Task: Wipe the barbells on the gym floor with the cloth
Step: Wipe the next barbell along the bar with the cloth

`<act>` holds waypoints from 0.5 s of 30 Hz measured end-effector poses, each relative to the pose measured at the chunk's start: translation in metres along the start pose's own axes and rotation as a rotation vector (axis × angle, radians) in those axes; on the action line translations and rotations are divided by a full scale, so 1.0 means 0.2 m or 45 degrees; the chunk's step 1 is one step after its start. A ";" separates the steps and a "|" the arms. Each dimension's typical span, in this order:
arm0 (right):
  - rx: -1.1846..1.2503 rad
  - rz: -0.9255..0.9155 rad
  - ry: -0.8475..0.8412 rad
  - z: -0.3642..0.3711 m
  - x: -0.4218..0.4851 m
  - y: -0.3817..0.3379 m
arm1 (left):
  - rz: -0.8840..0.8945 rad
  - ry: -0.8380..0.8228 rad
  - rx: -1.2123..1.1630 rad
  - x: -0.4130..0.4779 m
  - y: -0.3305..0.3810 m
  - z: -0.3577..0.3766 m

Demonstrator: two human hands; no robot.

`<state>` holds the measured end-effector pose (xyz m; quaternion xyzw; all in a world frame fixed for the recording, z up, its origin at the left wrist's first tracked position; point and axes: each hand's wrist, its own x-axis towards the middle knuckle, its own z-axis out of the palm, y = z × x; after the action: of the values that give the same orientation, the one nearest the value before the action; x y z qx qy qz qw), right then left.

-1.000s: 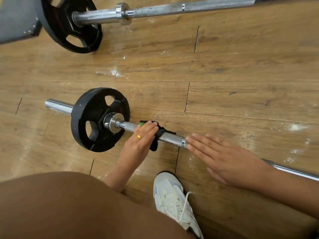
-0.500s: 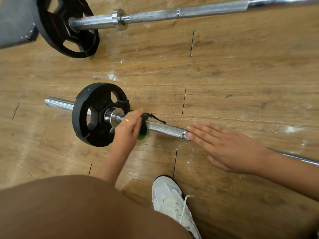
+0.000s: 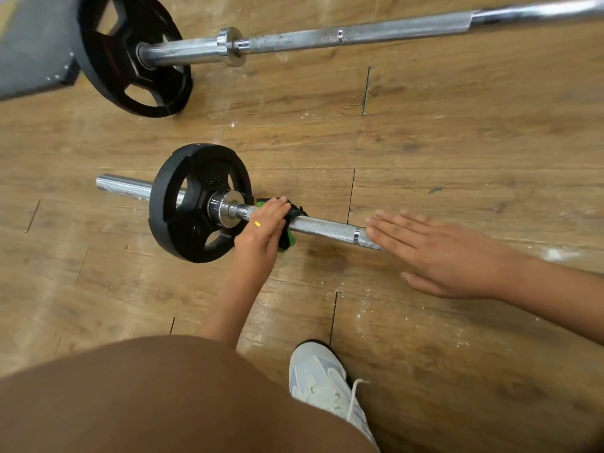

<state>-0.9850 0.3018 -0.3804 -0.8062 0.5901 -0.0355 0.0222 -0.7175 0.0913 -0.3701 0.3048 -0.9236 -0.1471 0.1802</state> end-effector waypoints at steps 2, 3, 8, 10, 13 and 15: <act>-0.014 0.019 -0.002 0.00 0.01 0.02 | -0.092 0.101 0.037 0.01 0.07 0.07; -0.023 0.036 -0.002 0.00 0.01 0.02 | -0.112 0.113 0.031 0.02 0.12 0.10; -0.085 0.164 0.029 -0.01 0.02 -0.01 | 0.173 -0.054 0.005 0.06 0.20 0.16; -0.104 0.223 0.029 -0.01 0.02 -0.06 | 0.147 -0.078 0.026 0.11 0.14 0.14; -0.121 0.303 -0.004 -0.01 0.03 -0.10 | -0.164 0.088 0.012 0.14 0.04 0.09; -0.093 0.330 -0.026 -0.02 0.04 -0.08 | -0.247 0.132 0.032 0.16 0.01 0.09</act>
<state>-0.9684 0.2988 -0.3740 -0.7238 0.6901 -0.0024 0.0032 -0.7499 0.0769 -0.3774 0.4021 -0.8810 -0.1363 0.2089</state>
